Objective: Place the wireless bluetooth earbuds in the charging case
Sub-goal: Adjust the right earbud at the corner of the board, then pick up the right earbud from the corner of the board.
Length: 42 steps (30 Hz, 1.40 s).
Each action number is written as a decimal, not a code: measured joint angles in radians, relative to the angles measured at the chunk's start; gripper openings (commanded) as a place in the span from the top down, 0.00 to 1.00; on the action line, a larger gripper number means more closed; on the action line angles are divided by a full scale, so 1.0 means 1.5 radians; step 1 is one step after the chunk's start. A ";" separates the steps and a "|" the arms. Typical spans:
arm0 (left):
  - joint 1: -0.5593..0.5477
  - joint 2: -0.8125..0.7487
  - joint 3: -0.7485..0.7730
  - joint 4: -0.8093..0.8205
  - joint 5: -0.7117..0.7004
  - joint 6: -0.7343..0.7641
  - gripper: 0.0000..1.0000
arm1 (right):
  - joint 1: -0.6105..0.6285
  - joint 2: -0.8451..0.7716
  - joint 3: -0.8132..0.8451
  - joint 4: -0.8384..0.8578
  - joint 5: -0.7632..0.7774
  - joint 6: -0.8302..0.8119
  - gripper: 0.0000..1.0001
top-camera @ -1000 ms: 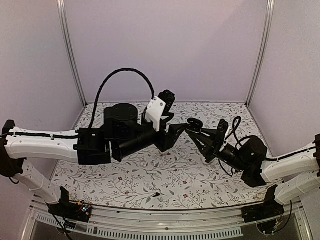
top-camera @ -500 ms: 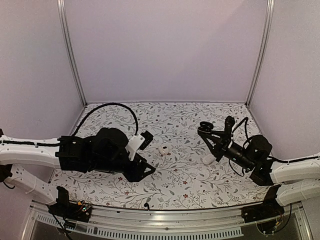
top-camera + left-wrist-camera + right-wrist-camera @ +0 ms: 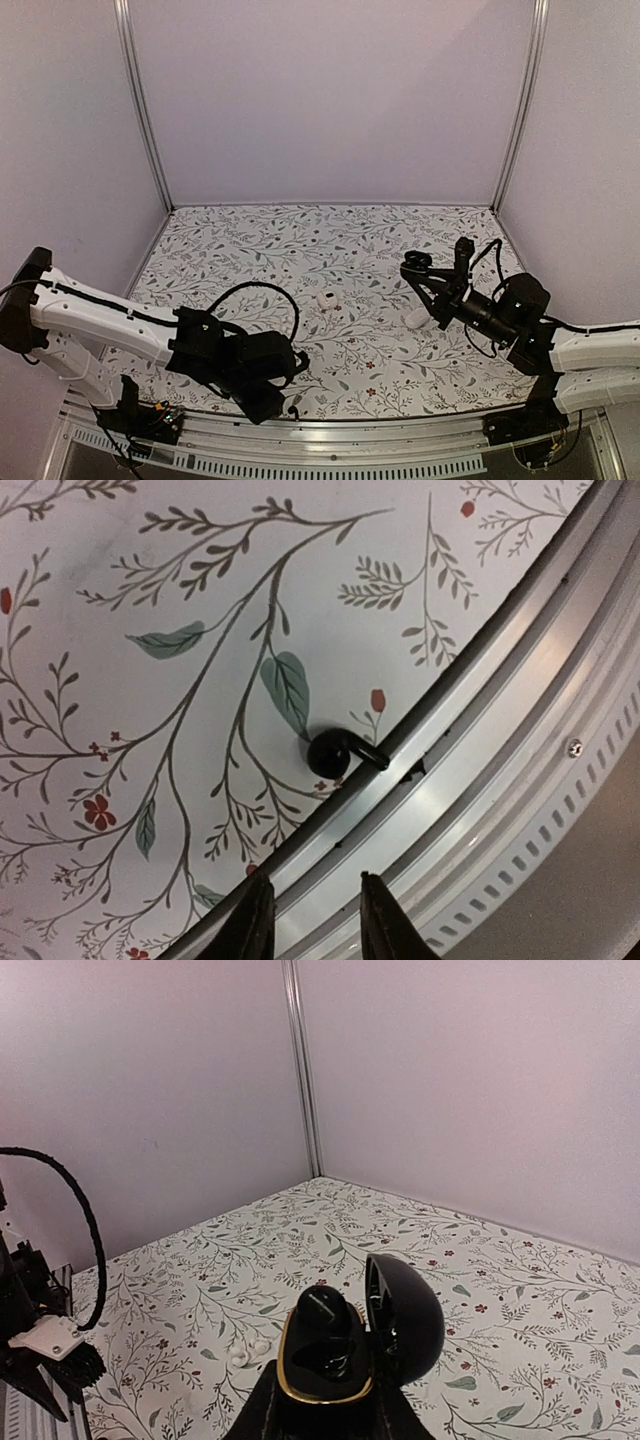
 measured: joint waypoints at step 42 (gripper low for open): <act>0.080 0.156 0.175 -0.051 0.049 0.112 0.60 | -0.006 -0.037 -0.006 -0.042 0.002 -0.003 1.00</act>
